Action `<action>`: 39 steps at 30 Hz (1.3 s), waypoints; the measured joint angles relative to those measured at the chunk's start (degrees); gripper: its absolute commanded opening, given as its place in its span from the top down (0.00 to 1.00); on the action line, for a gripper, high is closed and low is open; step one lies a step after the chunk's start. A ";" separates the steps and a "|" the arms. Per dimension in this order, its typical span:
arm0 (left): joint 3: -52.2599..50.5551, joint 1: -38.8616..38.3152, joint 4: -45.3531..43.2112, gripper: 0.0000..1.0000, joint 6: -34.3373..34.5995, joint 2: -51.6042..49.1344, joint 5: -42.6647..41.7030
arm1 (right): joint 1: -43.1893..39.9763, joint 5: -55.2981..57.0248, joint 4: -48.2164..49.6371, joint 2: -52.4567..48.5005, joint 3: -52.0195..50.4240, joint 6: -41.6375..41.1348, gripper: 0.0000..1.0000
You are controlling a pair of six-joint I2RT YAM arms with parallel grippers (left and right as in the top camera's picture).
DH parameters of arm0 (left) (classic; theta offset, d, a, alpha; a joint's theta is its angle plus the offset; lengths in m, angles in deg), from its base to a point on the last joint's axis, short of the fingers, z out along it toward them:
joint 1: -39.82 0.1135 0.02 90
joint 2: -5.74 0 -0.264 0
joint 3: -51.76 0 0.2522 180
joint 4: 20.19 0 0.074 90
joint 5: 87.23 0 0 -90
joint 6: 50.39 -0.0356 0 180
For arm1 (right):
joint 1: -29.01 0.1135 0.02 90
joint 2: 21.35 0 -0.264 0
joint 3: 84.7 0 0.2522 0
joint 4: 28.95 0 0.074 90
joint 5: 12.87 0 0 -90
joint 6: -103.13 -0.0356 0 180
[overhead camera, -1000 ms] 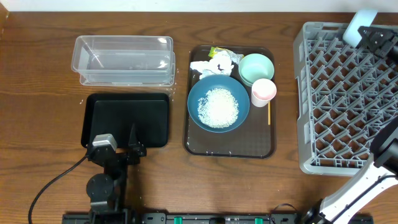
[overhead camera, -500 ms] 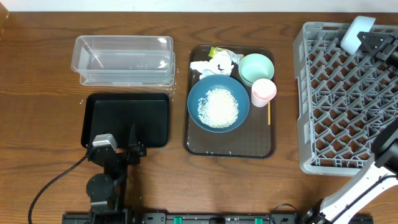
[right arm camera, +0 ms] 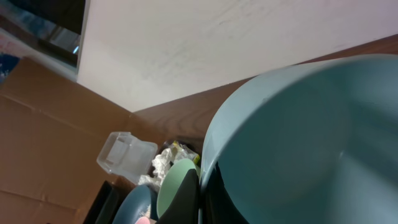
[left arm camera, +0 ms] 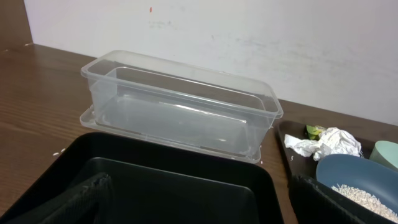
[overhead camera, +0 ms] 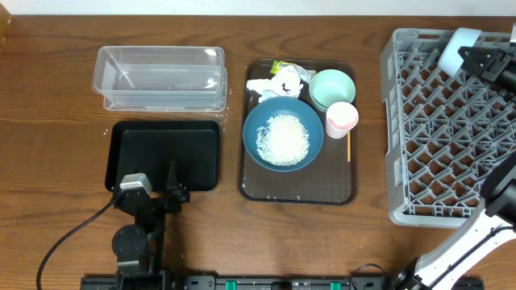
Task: Sort waste into correct bins and load items into the dishwasher rack
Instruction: 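Lower the light-blue bowl upside down into the rack's back corner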
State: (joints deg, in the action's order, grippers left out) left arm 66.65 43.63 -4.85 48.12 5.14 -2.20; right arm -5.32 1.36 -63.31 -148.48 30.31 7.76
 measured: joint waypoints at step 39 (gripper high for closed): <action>0.00 0.00 0.00 0.08 0.00 -0.33 0.00 | -7.50 50.18 -20.70 14.69 0.00 -5.75 0.83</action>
State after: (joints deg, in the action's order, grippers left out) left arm 66.65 43.63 -4.85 48.12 4.81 -2.20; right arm -12.82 51.54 -84.01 -133.80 30.31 2.01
